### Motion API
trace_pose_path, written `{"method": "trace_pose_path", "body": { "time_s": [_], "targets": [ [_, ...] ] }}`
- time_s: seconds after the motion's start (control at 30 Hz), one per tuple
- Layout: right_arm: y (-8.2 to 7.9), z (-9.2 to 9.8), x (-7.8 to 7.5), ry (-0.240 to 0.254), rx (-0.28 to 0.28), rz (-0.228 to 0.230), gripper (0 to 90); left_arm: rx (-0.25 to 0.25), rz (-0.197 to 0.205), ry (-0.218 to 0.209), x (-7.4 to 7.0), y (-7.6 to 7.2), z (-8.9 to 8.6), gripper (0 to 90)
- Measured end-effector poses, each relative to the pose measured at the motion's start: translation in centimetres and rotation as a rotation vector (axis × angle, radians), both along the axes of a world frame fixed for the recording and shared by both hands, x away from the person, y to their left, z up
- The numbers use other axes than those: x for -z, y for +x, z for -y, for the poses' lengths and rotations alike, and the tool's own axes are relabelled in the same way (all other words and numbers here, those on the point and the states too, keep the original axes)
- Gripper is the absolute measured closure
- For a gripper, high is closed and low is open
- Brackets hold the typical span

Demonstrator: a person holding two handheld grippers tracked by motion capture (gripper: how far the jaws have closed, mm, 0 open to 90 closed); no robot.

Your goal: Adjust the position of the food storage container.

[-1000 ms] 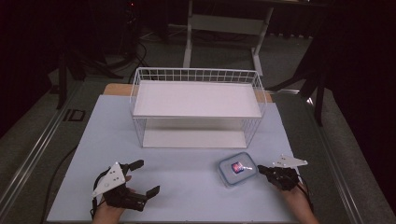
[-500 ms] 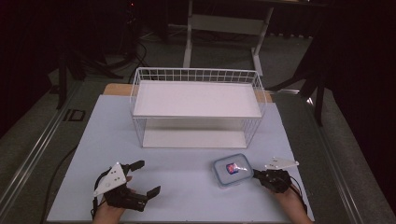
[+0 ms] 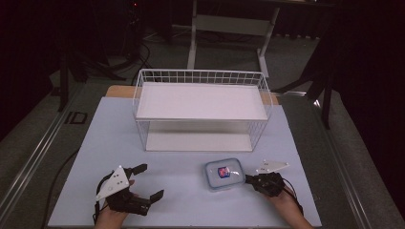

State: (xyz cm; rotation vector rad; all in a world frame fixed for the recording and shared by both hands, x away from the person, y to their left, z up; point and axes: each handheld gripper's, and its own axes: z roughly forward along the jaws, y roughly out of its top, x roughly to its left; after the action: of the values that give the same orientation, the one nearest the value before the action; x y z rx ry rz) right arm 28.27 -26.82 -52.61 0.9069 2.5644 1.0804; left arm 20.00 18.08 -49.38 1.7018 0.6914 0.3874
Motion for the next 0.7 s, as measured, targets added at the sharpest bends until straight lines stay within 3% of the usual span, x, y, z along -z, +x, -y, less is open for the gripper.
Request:
{"method": "trace_pose_path", "body": {
  "time_s": [0.43, 0.7],
  "targets": [
    [0.2, -4.3, 0.0, -0.025, -0.095, -0.008, 90.0, 0.006, 0.003, 0.000, -0.1, -0.1, 0.0, 0.4],
    [0.0, -4.5, -0.1, -0.034, -0.095, 0.003, 90.0, 0.004, 0.003, -0.004, -0.1, -0.2, 0.0, 0.4]
  ]
}}
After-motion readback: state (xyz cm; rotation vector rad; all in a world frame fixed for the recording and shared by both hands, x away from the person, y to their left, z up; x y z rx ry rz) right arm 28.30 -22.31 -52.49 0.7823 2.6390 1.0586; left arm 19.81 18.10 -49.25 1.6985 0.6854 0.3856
